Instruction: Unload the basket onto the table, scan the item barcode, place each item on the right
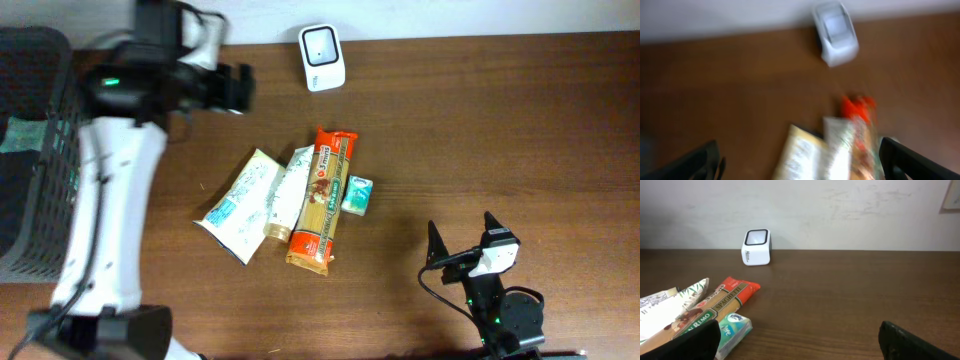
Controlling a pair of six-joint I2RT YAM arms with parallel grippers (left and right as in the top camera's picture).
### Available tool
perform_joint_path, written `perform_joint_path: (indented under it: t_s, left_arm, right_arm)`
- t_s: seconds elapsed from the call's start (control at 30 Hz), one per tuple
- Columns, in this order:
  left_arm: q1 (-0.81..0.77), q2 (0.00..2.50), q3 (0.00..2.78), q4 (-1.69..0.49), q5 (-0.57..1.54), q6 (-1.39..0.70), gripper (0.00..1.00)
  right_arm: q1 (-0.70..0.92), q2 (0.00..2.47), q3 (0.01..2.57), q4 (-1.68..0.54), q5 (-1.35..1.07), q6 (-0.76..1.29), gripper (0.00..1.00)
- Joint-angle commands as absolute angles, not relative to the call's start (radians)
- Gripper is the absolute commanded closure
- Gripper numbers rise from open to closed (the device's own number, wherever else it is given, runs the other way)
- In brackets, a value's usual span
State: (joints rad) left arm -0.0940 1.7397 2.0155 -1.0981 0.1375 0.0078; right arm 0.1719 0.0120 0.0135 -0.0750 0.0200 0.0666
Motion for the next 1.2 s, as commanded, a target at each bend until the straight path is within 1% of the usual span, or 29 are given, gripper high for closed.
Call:
perform_joint_path:
  t_s: [0.0,0.03,0.1,0.2,0.23,0.27,0.3,0.33,0.4,0.47,0.5,0.63,0.73,0.77,0.83,0.9,0.93,0.97,1.0,1.03,1.1,1.17]
  left_arm:
    - [0.104,1.671,2.125,-1.035,-0.083,0.031,0.01]
    - [0.188,1.669,2.128,-0.982,-0.143,0.031,0.01]
    - [0.361,1.685,2.128,-0.943,-0.154,0.03,0.01]
    - [0.533,1.788,2.128,-0.967,-0.15,0.019,0.01]
    - [0.551,1.816,2.128,-0.974,-0.15,0.019,0.02]
    - [0.579,1.885,2.128,-0.987,-0.134,0.021,0.07]
    - [0.598,1.937,2.128,-1.011,-0.054,0.055,0.07]
    - [0.629,1.99,2.128,-1.046,0.078,0.08,0.08]
    - [0.666,2.048,2.128,-1.101,0.172,0.113,0.09]
    - [0.691,2.128,2.127,-1.206,0.203,0.165,0.08]
    - [0.692,2.168,2.127,-1.223,0.207,0.175,0.09]
    - [0.702,2.274,2.127,-1.229,0.294,0.214,0.13]
    - [0.723,2.368,2.127,-1.235,0.294,0.224,0.16]
    - [0.723,2.385,2.127,-1.236,0.297,0.226,0.23]
    - [0.722,2.44,2.127,-1.24,0.296,0.226,0.31]
    - [0.716,2.475,2.127,-1.243,0.296,0.226,0.43]
    - [0.717,2.487,2.127,-1.243,0.296,0.226,0.65]
    - [0.717,2.487,2.127,-1.243,0.296,0.225,0.78]
    - [0.717,2.487,2.137,-1.249,0.296,0.21,0.95]
    - [0.717,2.486,2.145,-1.261,0.296,0.21,1.0]
    - [0.717,2.485,2.22,-1.326,0.296,0.21,1.0]
    - [0.717,2.466,2.385,-1.436,0.297,0.194,1.0]
  right_arm:
    - [0.176,0.006,0.006,-0.078,0.022,0.059,0.01]
    - [0.177,0.006,0.006,-0.078,0.022,0.059,0.01]
    - [0.177,0.006,0.006,-0.078,0.022,0.059,0.01]
    - [0.177,0.006,0.006,-0.078,0.022,0.06,0.01]
    - [0.176,0.006,0.006,-0.078,0.022,0.059,0.01]
    - [0.176,0.006,0.006,-0.078,0.022,0.059,0.01]
    - [0.176,0.006,0.006,-0.078,0.022,0.059,0.01]
    - [0.176,0.006,0.006,-0.078,0.022,0.059,0.01]
    - [0.176,0.006,0.006,-0.078,0.022,0.059,0.01]
    - [0.177,0.006,0.006,-0.078,0.022,0.059,0.01]
    - [0.177,0.006,0.006,-0.078,0.022,0.059,0.01]
    - [0.176,0.006,0.006,-0.078,0.022,0.059,0.01]
    - [0.176,0.006,0.006,-0.078,0.022,0.059,0.01]
    - [0.177,0.006,0.006,-0.078,0.022,0.059,0.01]
    - [0.176,0.006,0.006,-0.078,0.022,0.059,0.01]
    - [0.176,0.006,0.006,-0.078,0.022,0.059,0.01]
    - [0.177,0.006,0.006,-0.078,0.022,0.059,0.01]
    - [0.176,0.006,0.006,-0.078,0.022,0.059,0.01]
    - [0.177,0.006,0.006,-0.078,0.022,0.059,0.01]
    - [0.177,0.006,0.006,-0.078,0.022,0.059,0.01]
    - [0.177,0.006,0.006,-0.078,0.022,0.06,0.01]
    - [0.176,0.006,0.006,-0.078,0.022,0.059,0.01]
